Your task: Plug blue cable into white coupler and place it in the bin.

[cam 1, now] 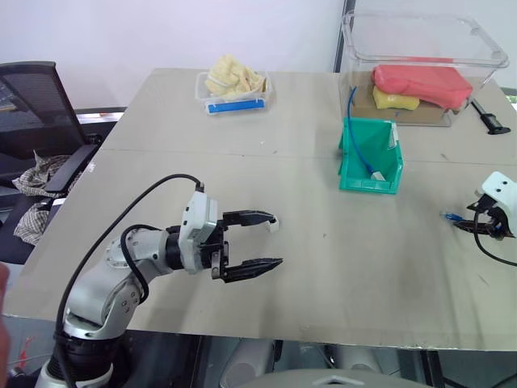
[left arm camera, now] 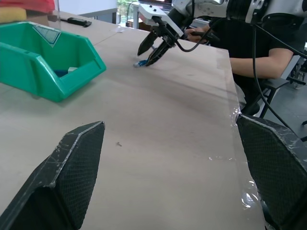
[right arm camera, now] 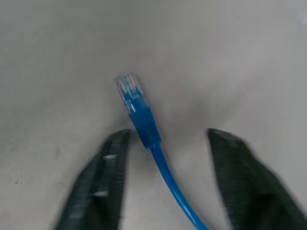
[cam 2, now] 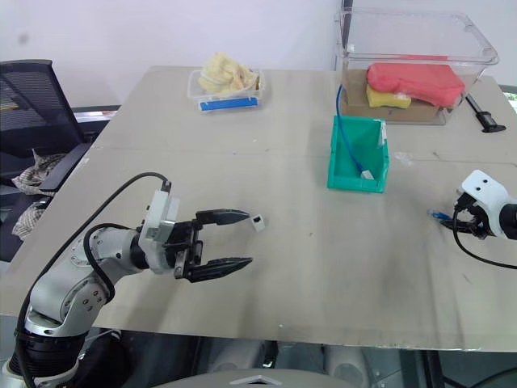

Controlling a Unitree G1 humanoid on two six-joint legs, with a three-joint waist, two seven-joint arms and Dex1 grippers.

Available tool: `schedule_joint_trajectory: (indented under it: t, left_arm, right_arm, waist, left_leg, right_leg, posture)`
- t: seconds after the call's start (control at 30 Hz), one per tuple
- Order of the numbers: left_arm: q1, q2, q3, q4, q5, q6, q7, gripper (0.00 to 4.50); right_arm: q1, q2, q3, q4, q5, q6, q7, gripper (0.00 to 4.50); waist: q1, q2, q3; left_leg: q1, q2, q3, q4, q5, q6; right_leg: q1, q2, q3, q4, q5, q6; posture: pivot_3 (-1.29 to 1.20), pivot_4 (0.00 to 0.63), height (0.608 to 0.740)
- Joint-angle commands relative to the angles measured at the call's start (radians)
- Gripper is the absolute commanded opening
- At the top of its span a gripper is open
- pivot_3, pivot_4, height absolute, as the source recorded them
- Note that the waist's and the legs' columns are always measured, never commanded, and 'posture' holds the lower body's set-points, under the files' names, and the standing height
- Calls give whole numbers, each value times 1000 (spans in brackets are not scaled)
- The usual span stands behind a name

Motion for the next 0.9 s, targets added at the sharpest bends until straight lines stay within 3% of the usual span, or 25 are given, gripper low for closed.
schedule_joint_trajectory:
  t: [0.03,0.07,0.1,0.27,0.4,0.57,0.67,0.77,0.9]
  left_arm:
    - [-14,-1,15,-2,0,-19,13,4500]
    - [-14,0,15,-1,0,-19,15,4500]
    - [-13,-1,15,0,0,-19,18,4500]
    - [-14,-8,3,13,20,-31,34,4500]
    - [-29,-22,-27,44,72,-73,33,4500]
    - [-54,-15,-68,86,141,-117,18,4500]
    - [-83,-9,-108,108,195,-124,20,4500]
    - [-137,0,-163,131,243,-98,18,4500]
    - [-220,-10,-241,172,329,-92,40,4500]
  right_arm:
    - [-8,17,9,23,-18,-31,29,528]
    - [-7,20,3,8,-9,-31,41,75]
    - [3,20,-6,-30,9,-19,61,27]
    - [92,8,-26,-366,91,114,112,27]
    - [145,61,54,-695,95,241,65,27]
    - [66,145,184,-804,36,339,8,27]
    - [-2,198,283,-759,-49,336,-27,27]
    - [7,212,269,-739,-40,285,-25,1030]
    - [85,201,152,-797,21,262,-40,3053]
  waist:
    - [0,0,0]
    - [-1,-1,0]
    - [-3,-1,0]
    - [-8,1,0]
    - [-9,2,0]
    - [3,1,0]
    - [6,1,0]
    - [13,0,0]
    - [13,0,0]
  left_leg:
    - [0,0,0,0,0,0]
    - [0,0,0,0,0,0]
    - [1,0,0,0,0,0]
    - [0,1,-1,0,0,0]
    - [-1,1,-1,-1,0,0]
    - [-2,0,-1,0,0,0]
    - [-1,0,-1,0,0,0]
    - [-2,0,-3,0,0,0]
    - [-3,-1,-4,0,0,0]
  right_leg:
    - [0,0,0,0,0,0]
    - [0,0,0,0,0,0]
    - [1,0,0,0,0,0]
    - [-1,0,0,1,0,-1]
    - [-3,-1,0,1,0,-1]
    - [-2,-1,0,1,0,0]
    - [-2,-1,0,1,1,-1]
    - [-2,0,-3,1,1,-1]
    - [-2,0,-4,0,1,-1]
  posture:
    - [0,150,740]
    - [0,150,740]
    - [0,150,740]
    - [0,150,740]
    - [0,150,740]
    - [0,150,740]
    - [0,150,740]
    - [0,150,740]
    - [0,150,740]
